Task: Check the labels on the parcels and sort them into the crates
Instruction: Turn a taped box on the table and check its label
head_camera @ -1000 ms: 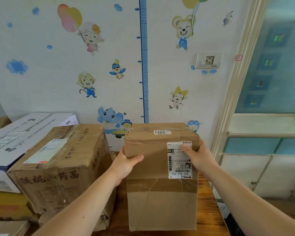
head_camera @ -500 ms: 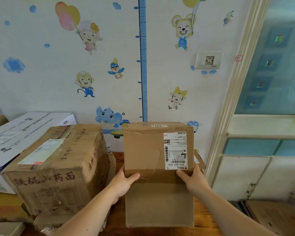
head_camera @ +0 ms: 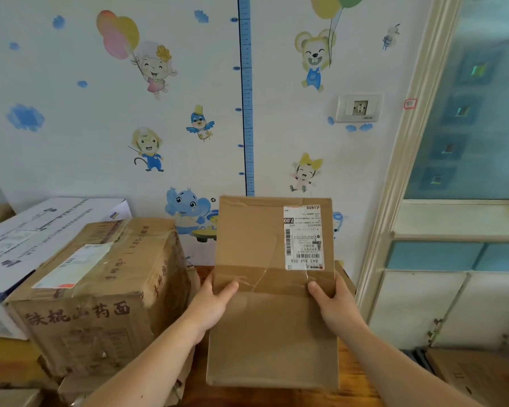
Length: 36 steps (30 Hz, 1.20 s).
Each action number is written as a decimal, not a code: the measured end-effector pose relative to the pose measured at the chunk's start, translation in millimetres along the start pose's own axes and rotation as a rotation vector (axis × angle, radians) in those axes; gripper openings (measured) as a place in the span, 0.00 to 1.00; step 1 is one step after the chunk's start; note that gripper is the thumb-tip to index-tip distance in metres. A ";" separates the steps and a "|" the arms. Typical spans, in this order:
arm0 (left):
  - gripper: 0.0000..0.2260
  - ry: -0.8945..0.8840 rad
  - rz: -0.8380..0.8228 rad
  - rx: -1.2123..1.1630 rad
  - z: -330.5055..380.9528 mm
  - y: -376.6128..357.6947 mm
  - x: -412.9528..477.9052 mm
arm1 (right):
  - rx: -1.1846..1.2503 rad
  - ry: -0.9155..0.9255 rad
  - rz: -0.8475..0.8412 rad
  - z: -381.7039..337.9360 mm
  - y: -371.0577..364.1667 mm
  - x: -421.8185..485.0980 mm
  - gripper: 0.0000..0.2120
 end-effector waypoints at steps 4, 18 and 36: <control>0.21 -0.117 -0.013 -0.075 45.5 10.7 -9.2 | 0.050 0.083 0.031 -39.3 4.8 -2.3 0.22; 0.30 -0.364 -0.054 -0.191 109.5 43.2 -24.4 | 0.036 0.268 0.174 -119.3 23.4 -34.5 0.23; 0.29 -0.438 -0.375 -0.134 159.7 -173.3 -92.7 | 0.100 0.229 0.488 -42.3 205.6 -193.2 0.12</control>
Point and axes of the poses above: each hand's wrist, its own x-axis towards the middle knuckle, its own y-axis out of the back of the hand, z = x × y, the point moved 9 cm from there along x, towards the middle knuckle, and after that the axes turned 9 degrees about -z, right-handed, at the moved point
